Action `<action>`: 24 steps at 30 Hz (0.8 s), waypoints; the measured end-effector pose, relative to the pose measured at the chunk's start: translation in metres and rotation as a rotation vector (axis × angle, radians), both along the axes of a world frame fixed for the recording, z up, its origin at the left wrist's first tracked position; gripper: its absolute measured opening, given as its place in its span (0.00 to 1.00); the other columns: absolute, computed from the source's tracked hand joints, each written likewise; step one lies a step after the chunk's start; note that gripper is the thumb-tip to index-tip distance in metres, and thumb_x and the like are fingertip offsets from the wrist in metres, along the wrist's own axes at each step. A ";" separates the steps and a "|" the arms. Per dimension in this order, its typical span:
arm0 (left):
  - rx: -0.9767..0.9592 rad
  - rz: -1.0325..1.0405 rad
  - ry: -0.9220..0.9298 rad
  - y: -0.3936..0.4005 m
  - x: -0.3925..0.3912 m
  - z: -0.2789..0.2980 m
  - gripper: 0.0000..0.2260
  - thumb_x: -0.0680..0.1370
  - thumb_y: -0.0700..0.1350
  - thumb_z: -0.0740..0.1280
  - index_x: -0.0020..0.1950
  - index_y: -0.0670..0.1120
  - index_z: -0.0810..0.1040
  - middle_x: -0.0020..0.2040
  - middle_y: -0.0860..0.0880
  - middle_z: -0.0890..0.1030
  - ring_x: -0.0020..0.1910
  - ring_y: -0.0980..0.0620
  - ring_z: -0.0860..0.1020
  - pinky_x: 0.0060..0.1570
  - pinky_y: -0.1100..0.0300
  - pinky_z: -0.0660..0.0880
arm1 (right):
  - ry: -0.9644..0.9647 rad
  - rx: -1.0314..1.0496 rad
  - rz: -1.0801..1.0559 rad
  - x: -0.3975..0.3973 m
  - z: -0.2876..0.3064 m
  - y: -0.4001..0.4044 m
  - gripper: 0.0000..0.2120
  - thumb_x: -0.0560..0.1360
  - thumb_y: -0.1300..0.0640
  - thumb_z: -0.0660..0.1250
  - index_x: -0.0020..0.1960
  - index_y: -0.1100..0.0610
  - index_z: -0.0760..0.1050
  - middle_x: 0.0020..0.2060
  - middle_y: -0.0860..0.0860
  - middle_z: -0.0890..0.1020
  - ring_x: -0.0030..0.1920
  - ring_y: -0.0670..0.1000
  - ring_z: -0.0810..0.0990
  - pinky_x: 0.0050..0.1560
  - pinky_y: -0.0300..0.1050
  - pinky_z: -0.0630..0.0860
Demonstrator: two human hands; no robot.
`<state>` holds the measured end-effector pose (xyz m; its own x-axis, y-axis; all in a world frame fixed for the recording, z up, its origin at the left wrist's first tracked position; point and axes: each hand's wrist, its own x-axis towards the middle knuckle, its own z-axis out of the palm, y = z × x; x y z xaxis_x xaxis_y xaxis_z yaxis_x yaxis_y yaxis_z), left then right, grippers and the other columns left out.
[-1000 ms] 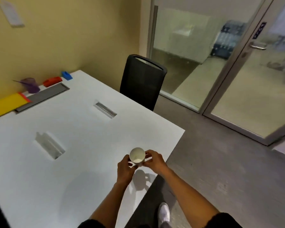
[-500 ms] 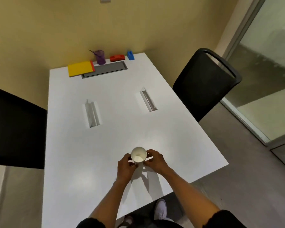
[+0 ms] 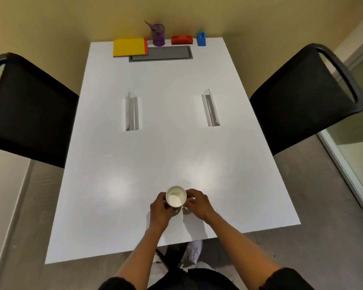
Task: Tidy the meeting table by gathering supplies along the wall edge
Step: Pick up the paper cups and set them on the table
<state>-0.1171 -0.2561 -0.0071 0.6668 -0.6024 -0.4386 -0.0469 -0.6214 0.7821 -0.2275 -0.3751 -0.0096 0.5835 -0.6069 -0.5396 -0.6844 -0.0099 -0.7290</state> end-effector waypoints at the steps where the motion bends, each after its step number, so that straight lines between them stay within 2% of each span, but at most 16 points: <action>1: 0.002 0.011 -0.007 -0.001 -0.002 0.001 0.23 0.65 0.42 0.79 0.57 0.45 0.75 0.49 0.52 0.79 0.48 0.53 0.77 0.35 0.75 0.68 | 0.008 0.002 -0.005 0.001 0.001 -0.002 0.15 0.74 0.66 0.64 0.58 0.56 0.77 0.55 0.53 0.81 0.50 0.49 0.78 0.50 0.37 0.74; 3: -0.002 0.041 -0.018 -0.001 -0.007 0.001 0.25 0.65 0.43 0.79 0.59 0.47 0.75 0.49 0.54 0.78 0.47 0.55 0.77 0.33 0.76 0.69 | 0.009 -0.006 -0.045 0.002 0.003 -0.008 0.15 0.75 0.66 0.64 0.59 0.56 0.77 0.56 0.53 0.81 0.50 0.47 0.78 0.48 0.33 0.73; 5: -0.017 0.073 -0.036 -0.001 -0.012 0.001 0.26 0.65 0.45 0.79 0.60 0.49 0.74 0.51 0.54 0.79 0.48 0.56 0.77 0.34 0.76 0.70 | -0.014 -0.052 -0.084 0.003 0.007 -0.015 0.13 0.77 0.64 0.64 0.60 0.55 0.77 0.56 0.52 0.81 0.50 0.46 0.78 0.48 0.31 0.72; 6: -0.019 0.088 -0.052 0.000 -0.014 0.000 0.27 0.65 0.47 0.79 0.60 0.50 0.74 0.52 0.54 0.80 0.49 0.55 0.78 0.39 0.75 0.72 | -0.032 -0.078 -0.095 0.005 0.010 -0.019 0.13 0.77 0.63 0.64 0.60 0.55 0.77 0.56 0.52 0.81 0.50 0.46 0.78 0.49 0.31 0.73; 9: -0.025 0.133 -0.090 0.000 -0.018 -0.008 0.30 0.62 0.51 0.80 0.60 0.50 0.75 0.56 0.53 0.80 0.52 0.53 0.79 0.48 0.60 0.78 | -0.090 -0.125 -0.065 0.016 0.022 -0.032 0.11 0.78 0.61 0.64 0.58 0.54 0.78 0.54 0.49 0.82 0.49 0.45 0.79 0.45 0.26 0.72; 11: -0.045 0.166 -0.092 0.001 -0.023 -0.011 0.32 0.60 0.51 0.81 0.61 0.51 0.74 0.54 0.54 0.78 0.50 0.53 0.78 0.44 0.63 0.75 | -0.110 -0.140 -0.002 0.022 0.028 -0.038 0.10 0.77 0.57 0.66 0.57 0.53 0.79 0.53 0.48 0.82 0.46 0.44 0.80 0.43 0.25 0.72; 13: -0.068 0.193 -0.096 0.001 -0.026 -0.013 0.33 0.58 0.49 0.82 0.61 0.51 0.74 0.51 0.55 0.75 0.48 0.53 0.76 0.40 0.67 0.71 | -0.112 -0.160 0.074 0.027 0.032 -0.041 0.11 0.75 0.53 0.70 0.57 0.53 0.80 0.53 0.47 0.82 0.46 0.44 0.81 0.45 0.28 0.73; 16: -0.089 0.218 -0.108 -0.003 -0.028 -0.017 0.33 0.58 0.48 0.82 0.60 0.49 0.75 0.50 0.55 0.75 0.48 0.54 0.76 0.40 0.70 0.69 | -0.089 -0.198 0.219 0.034 0.036 -0.042 0.13 0.73 0.51 0.72 0.56 0.53 0.80 0.52 0.48 0.81 0.46 0.46 0.81 0.48 0.36 0.76; 19: -0.084 0.236 -0.114 -0.007 -0.027 -0.020 0.31 0.58 0.47 0.82 0.58 0.48 0.76 0.47 0.54 0.76 0.47 0.53 0.77 0.38 0.73 0.66 | -0.050 -0.253 0.338 0.041 0.035 -0.039 0.13 0.73 0.54 0.73 0.56 0.55 0.80 0.52 0.51 0.81 0.46 0.48 0.80 0.51 0.43 0.78; 24: -0.089 0.243 -0.102 -0.007 -0.027 -0.024 0.30 0.59 0.46 0.81 0.59 0.48 0.77 0.46 0.53 0.76 0.48 0.52 0.77 0.37 0.73 0.66 | 0.030 -0.332 0.370 0.048 0.031 -0.031 0.09 0.72 0.61 0.69 0.52 0.54 0.81 0.48 0.51 0.79 0.43 0.48 0.78 0.51 0.45 0.77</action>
<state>-0.1439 -0.2627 -0.0311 0.8346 -0.4525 -0.3140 0.0137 -0.5529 0.8332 -0.1798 -0.4061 0.0217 0.7793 -0.5037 -0.3728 -0.6121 -0.4842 -0.6252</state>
